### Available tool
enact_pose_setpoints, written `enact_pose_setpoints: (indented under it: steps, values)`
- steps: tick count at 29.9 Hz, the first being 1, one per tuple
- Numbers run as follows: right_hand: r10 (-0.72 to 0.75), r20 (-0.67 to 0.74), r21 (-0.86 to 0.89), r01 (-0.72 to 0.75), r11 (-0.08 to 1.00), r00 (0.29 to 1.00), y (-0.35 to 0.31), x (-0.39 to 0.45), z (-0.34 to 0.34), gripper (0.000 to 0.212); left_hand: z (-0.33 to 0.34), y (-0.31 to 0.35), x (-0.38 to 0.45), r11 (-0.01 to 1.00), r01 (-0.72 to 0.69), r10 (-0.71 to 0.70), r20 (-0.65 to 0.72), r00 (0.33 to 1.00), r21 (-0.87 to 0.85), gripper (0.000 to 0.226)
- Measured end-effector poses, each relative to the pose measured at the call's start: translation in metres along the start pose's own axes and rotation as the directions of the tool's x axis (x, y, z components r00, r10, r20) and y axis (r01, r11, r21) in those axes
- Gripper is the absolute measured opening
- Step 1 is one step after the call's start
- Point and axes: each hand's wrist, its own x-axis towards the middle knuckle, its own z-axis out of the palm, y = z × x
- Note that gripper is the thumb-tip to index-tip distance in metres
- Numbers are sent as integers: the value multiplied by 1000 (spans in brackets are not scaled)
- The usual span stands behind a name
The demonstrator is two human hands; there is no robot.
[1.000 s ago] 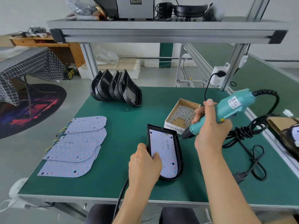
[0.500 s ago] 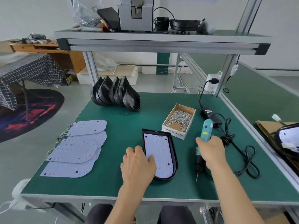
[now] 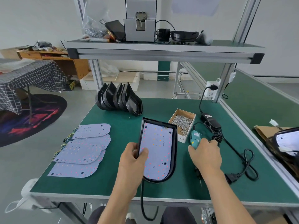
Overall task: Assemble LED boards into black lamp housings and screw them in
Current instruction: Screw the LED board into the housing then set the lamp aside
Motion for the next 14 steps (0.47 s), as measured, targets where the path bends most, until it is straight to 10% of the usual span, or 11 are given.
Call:
enact_pose_setpoints:
  steps: [3,7,14]
  values:
    - [-183,-137,318,218,923,973,-6,-33,-19,34,-8,25,-5,953,3,6,31,1000,-304,13]
    - [-594,189,837,188,514,782,-22,-109,-36,24,-11,61,0,837,-48,39,-28,999,-545,11]
    - [-723,374,848,102,521,581,-17,-155,-30,12,-31,107,17,756,-94,45,-91,995,-648,23]
